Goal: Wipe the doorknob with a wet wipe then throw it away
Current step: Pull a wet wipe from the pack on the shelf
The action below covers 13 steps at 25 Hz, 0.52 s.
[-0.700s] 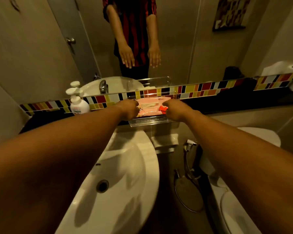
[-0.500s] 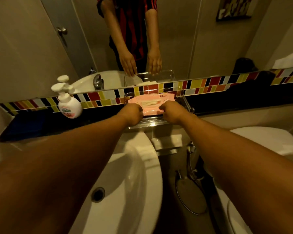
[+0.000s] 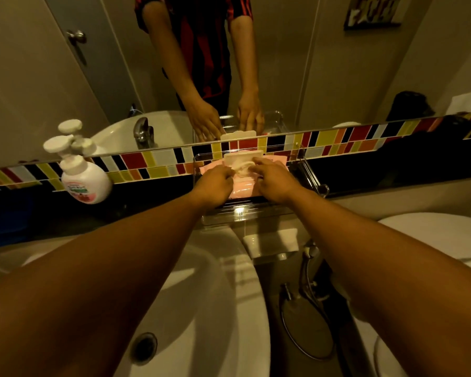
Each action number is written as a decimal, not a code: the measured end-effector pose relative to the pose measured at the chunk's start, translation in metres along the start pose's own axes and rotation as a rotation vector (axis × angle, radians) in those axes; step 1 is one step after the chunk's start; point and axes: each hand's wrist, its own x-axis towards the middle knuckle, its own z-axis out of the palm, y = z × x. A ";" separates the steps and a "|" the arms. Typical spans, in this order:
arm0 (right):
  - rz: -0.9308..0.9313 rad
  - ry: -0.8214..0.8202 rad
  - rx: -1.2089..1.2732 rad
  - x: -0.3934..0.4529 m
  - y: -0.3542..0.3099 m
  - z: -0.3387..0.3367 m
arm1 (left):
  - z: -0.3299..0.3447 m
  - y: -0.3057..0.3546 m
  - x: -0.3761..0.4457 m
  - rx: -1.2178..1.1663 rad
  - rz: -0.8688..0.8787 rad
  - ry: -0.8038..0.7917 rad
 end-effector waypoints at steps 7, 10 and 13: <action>0.057 0.255 0.358 -0.011 -0.036 -0.015 | -0.035 0.006 -0.025 -0.236 -0.028 0.251; 0.058 0.281 0.537 -0.034 -0.072 -0.030 | -0.075 0.010 -0.066 -0.289 -0.006 0.246; -0.003 0.180 0.689 -0.073 -0.117 -0.043 | -0.121 0.010 -0.131 -0.226 0.032 0.171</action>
